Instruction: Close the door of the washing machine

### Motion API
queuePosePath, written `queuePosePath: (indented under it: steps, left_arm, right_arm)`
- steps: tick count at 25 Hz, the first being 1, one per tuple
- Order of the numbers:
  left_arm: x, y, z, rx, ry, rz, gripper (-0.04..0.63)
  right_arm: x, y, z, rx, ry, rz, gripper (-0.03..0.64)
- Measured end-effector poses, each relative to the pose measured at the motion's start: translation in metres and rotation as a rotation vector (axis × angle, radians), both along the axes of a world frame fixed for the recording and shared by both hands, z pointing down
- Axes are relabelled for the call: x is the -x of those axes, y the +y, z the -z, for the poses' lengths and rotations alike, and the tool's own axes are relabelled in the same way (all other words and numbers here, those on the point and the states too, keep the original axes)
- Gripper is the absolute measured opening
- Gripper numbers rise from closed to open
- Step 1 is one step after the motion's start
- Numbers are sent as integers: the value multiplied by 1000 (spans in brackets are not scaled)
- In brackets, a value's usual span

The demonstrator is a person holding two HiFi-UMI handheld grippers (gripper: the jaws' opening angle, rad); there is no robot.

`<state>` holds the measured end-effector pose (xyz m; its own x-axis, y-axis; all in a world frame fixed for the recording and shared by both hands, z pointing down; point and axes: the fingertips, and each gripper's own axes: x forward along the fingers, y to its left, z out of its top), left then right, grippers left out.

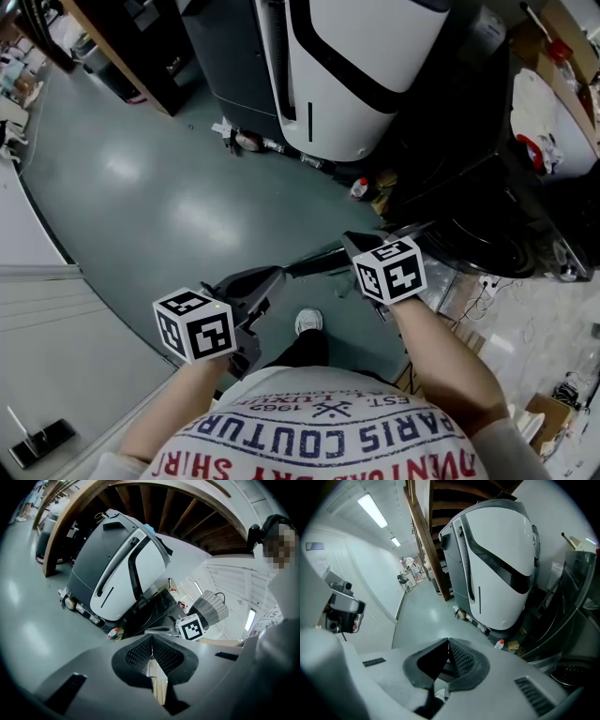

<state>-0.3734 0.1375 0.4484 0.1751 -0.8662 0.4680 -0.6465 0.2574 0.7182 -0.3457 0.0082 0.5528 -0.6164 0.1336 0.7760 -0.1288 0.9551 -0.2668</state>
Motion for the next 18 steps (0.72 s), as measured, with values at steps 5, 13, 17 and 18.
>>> queuePosePath:
  steps: [5,13,17,18]
  left_arm:
    - [-2,4,-3,8,1,2,28]
    - [-9,13,-10,25,5,6,28]
    - [-16,14,-12,34,3,-4,28]
    - [-18,14,-13,37,3,-8,28]
  right_arm:
    - [-4,2,-6,-28,17,16,21]
    - [-6,11,-7,-20,16,51,21]
    - [-11,16,-8,-20,18,55,21]
    - [-12,18,-8,-19,20,56,21]
